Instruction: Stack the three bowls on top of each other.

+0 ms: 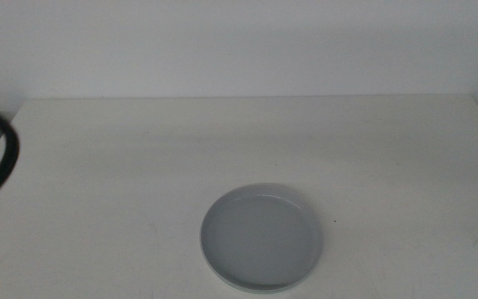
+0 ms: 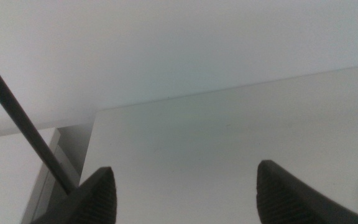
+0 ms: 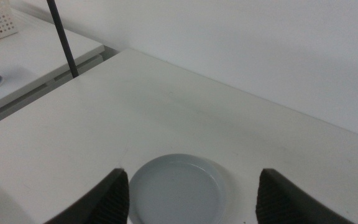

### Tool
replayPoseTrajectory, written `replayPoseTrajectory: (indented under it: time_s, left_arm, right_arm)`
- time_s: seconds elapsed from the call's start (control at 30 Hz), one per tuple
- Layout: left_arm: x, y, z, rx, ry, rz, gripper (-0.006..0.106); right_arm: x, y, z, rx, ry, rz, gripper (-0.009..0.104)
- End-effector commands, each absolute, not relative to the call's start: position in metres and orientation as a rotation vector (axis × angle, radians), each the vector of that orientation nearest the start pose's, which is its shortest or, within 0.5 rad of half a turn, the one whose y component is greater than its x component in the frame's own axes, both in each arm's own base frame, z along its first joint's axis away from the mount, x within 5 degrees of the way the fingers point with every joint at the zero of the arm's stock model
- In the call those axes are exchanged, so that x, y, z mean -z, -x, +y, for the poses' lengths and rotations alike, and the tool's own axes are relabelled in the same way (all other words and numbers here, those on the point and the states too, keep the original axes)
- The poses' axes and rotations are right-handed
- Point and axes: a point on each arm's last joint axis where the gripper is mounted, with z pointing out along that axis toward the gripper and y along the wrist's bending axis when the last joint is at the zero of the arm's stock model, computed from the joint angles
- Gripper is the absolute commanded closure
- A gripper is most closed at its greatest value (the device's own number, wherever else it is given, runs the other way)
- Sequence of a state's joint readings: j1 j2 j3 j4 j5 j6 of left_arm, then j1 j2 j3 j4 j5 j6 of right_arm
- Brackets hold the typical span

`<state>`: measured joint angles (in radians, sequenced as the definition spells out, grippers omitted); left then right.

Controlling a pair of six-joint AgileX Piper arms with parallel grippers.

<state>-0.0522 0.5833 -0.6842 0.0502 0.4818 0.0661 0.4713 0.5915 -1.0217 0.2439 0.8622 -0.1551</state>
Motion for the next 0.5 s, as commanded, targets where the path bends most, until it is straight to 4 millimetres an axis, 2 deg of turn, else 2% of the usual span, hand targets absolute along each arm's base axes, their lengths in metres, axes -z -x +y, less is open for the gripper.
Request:
replayPoseTrajectory:
  time_s: [0.0,0.13,0.2,0.47]
  left_arm:
    - [-0.365,-0.110,-0.004,-0.044,-0.117,1.752,0.026]
    - [-0.355,-0.108,-0.004,-0.047,-0.121,1.766,0.026]
    - [-0.346,-0.100,-0.004,-0.048,-0.120,1.762,0.026]
    - [-0.300,-0.076,-0.002,-0.048,-0.122,1.778,0.026]
  right_arm:
    - [-0.438,-0.065,0.051,-0.497,0.548,1.760,0.043]
    - [-0.438,-0.065,0.051,-0.497,0.548,1.760,0.043]
    - [-0.438,-0.065,0.051,-0.497,0.548,1.760,0.043]
    - [-0.438,-0.065,0.051,-0.497,0.548,1.760,0.043]
